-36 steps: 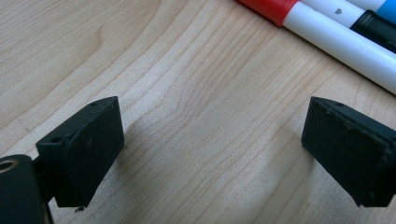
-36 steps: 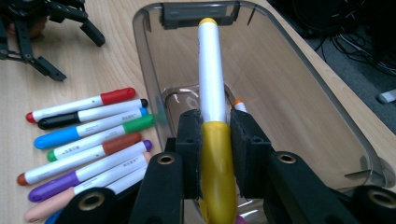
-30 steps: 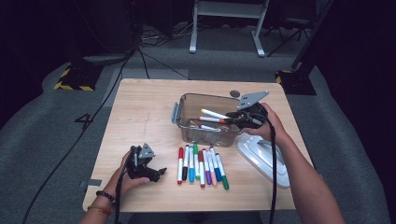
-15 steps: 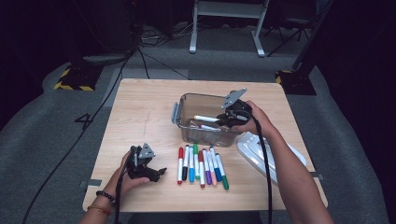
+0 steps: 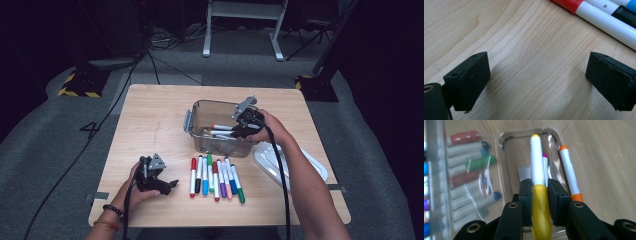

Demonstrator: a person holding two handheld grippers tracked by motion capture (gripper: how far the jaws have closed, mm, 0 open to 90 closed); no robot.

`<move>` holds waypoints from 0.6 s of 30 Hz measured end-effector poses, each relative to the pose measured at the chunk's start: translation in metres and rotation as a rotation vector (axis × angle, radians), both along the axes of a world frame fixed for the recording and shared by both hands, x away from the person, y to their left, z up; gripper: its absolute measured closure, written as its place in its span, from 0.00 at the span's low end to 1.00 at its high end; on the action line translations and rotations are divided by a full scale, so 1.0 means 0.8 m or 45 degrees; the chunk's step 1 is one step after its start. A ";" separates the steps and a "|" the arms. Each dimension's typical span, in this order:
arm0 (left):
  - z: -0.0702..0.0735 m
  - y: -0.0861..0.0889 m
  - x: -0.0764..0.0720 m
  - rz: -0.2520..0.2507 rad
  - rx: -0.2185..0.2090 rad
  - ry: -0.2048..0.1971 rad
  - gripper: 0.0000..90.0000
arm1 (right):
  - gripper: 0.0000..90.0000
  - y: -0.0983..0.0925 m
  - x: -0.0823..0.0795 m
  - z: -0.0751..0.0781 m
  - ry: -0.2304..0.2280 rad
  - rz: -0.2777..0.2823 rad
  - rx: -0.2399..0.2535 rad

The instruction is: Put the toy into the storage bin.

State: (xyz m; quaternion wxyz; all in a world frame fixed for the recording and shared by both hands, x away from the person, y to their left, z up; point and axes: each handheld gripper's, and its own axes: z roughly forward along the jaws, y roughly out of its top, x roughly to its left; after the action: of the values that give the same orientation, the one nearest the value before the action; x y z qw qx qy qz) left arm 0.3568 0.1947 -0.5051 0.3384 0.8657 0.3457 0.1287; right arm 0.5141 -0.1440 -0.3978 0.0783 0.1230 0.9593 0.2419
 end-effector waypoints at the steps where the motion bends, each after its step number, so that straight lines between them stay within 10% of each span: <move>1: 0.000 0.000 0.000 0.000 0.000 0.001 0.07 | 0.83 0.000 0.000 -0.001 0.012 0.001 -0.003; 10: 0.000 0.000 0.000 0.000 -0.002 0.000 0.07 | 0.78 0.002 -0.001 -0.002 0.009 -0.020 -0.042; 18: 0.000 0.000 0.000 0.000 0.000 0.000 0.07 | 0.71 -0.009 -0.005 0.012 -0.052 -0.080 0.077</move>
State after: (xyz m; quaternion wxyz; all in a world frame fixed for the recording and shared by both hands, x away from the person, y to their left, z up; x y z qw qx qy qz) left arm 0.3569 0.1947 -0.5051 0.3385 0.8657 0.3457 0.1286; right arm 0.5100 -0.1516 -0.3886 0.1018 0.1502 0.9454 0.2705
